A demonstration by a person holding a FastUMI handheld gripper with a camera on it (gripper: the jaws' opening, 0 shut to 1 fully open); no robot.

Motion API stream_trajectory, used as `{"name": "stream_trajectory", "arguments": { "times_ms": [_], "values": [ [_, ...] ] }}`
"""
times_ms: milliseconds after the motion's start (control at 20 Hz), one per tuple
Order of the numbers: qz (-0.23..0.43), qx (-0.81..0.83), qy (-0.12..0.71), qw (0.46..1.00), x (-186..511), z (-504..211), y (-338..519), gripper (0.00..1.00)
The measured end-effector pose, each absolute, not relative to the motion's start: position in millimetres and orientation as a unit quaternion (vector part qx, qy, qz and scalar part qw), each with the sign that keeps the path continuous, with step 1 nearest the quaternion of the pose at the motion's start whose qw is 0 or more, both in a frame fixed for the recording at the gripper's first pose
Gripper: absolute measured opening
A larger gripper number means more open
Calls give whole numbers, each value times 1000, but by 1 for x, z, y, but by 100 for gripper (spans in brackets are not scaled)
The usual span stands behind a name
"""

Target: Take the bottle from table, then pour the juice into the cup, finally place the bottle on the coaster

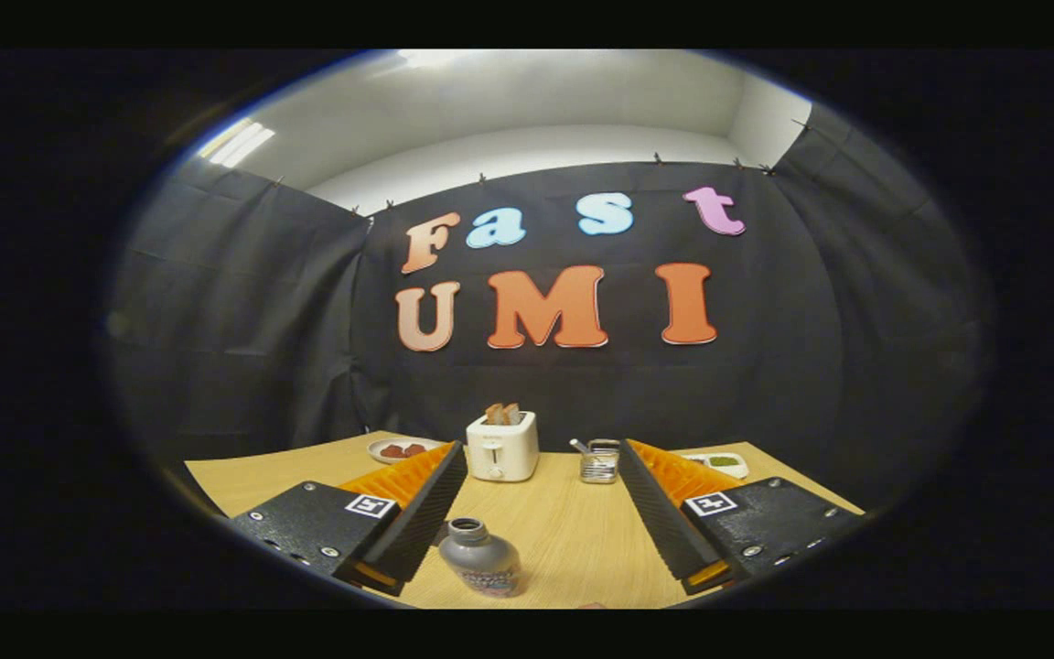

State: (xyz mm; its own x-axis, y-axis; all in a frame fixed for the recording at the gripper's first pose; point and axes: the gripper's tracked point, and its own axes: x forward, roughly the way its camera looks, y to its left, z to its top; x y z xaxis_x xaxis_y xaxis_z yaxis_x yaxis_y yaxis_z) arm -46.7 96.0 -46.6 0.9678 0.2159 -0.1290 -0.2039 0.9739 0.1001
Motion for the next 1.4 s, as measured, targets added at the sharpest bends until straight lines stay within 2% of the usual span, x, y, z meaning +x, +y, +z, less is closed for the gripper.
{"name": "stream_trajectory", "arguments": {
  "times_ms": [400,900,1200,1400],
  "values": [
    [177,18,95,979,-67,-84,131,99],
    [225,3,169,960,-82,-150,149,99],
    [228,2,223,948,-86,-195,155,99],
    [223,11,251,942,-89,-217,154,93]
  ]
}}
